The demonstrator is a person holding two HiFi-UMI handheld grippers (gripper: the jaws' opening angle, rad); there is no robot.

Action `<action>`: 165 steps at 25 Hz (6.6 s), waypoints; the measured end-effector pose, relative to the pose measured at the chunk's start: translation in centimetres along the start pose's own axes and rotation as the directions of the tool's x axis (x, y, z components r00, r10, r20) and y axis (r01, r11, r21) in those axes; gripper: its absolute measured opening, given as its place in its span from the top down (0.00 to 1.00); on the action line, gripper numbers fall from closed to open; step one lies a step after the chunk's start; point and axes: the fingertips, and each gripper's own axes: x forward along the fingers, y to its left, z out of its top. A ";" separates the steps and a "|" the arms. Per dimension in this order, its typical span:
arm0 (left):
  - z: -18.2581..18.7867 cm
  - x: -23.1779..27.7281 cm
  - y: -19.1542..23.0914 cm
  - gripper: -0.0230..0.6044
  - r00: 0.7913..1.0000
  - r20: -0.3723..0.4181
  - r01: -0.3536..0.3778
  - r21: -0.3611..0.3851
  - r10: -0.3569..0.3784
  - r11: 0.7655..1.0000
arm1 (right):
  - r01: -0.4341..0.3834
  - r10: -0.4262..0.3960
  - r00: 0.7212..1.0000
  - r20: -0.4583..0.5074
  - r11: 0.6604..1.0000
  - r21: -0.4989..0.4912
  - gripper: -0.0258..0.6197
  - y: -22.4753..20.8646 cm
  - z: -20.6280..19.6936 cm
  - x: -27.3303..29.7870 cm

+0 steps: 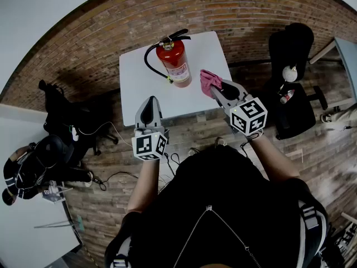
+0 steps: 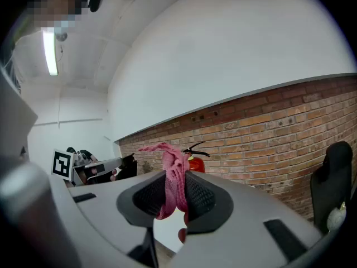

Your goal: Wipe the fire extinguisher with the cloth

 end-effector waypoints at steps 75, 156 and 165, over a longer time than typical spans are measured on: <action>-10.8 14.8 1.4 0.95 0.857 -0.165 -0.506 -0.087 0.488 0.858 | -0.354 0.535 0.574 -0.620 0.845 0.401 0.81 -25.6 -27.1 34.7; -9.9 14.6 -0.8 0.95 0.858 -0.127 -0.510 -0.086 0.498 0.856 | -0.345 0.747 0.432 -0.505 0.654 0.673 0.82 -19.6 -22.0 35.0; -9.9 14.6 -1.1 0.95 0.858 -0.125 -0.510 -0.083 0.499 0.856 | -0.367 0.770 0.431 -0.470 0.626 0.688 0.82 -19.0 -19.8 34.3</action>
